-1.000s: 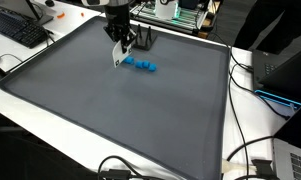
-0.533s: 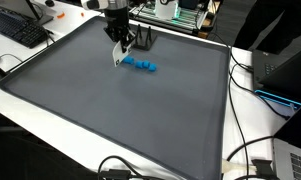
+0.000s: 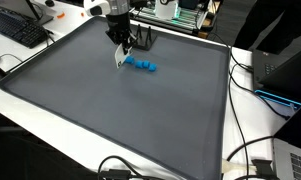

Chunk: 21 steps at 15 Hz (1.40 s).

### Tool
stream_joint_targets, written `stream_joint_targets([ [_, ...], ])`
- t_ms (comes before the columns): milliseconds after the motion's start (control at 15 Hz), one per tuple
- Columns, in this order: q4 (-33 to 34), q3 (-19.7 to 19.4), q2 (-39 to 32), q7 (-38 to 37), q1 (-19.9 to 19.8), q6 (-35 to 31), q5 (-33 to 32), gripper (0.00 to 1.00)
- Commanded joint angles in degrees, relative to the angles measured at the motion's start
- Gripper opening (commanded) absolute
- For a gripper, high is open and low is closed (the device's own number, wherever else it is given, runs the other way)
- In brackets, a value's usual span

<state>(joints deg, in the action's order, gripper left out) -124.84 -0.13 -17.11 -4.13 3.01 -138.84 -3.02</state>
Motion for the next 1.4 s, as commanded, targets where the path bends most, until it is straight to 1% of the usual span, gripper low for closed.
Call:
stream_joint_targets([
  [0, -1.79, 0.33, -1.56, 1.28, -0.74, -1.32, 0.57, 0.01],
  [333, -2.76, 0.72, -1.96, 1.88, -1.21, -2.38, 2.02, 0.01],
  [600, -3.87, 1.46, -1.87, 2.13, -1.92, -3.56, 6.3, 0.01],
  [800, -3.84, 0.72, -1.45, -1.01, -1.57, -3.86, 7.54, 0.01],
  [1067, -3.73, 1.12, -0.08, -1.59, -1.75, -3.26, 9.99, 0.01],
  [1333, -3.58, 0.49, 0.36, -3.61, -1.45, -3.09, 9.3, 0.01],
])
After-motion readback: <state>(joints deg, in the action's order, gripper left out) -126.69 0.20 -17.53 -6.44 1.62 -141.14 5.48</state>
